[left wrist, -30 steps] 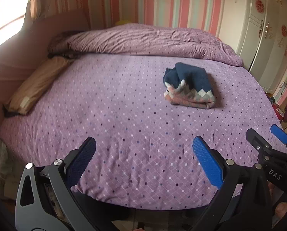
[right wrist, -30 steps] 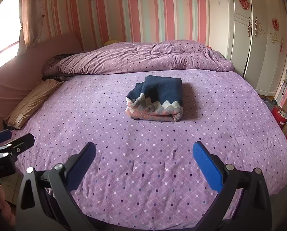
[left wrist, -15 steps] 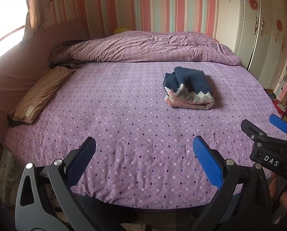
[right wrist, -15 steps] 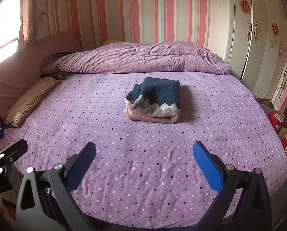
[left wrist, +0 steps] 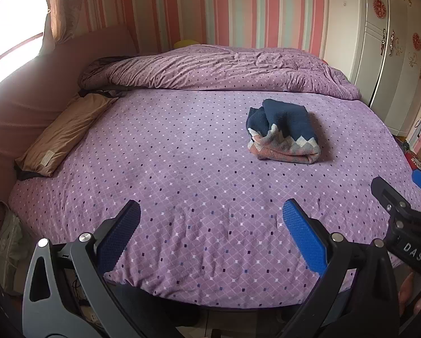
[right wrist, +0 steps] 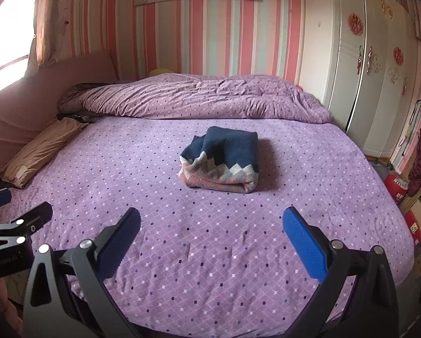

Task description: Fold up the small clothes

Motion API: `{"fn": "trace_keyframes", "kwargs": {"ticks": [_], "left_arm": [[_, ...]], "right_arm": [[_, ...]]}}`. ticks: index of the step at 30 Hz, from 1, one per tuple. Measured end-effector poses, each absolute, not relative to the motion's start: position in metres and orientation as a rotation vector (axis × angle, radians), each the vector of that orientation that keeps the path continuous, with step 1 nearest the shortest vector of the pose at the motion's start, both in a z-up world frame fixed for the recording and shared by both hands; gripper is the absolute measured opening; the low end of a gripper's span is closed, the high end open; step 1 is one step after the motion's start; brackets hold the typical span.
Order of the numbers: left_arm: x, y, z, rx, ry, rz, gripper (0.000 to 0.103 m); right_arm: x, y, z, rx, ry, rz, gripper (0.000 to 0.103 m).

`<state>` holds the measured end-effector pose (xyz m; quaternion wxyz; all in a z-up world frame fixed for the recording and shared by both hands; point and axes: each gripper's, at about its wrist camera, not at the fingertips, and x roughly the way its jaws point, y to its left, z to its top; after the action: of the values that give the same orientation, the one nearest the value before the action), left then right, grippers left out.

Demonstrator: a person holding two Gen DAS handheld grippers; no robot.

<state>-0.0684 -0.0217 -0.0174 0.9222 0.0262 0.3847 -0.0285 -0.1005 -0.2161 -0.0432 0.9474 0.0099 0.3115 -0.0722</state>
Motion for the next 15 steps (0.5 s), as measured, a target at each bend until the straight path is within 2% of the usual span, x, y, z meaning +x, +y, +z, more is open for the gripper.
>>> {"fn": "trace_keyframes", "kwargs": {"ticks": [15], "left_arm": [[-0.0687,-0.0229,-0.0190,0.044,0.799,-0.068,0.100]], "right_arm": [[-0.1048,-0.2093,-0.0416,-0.013,0.635,-0.163,0.101]]}}
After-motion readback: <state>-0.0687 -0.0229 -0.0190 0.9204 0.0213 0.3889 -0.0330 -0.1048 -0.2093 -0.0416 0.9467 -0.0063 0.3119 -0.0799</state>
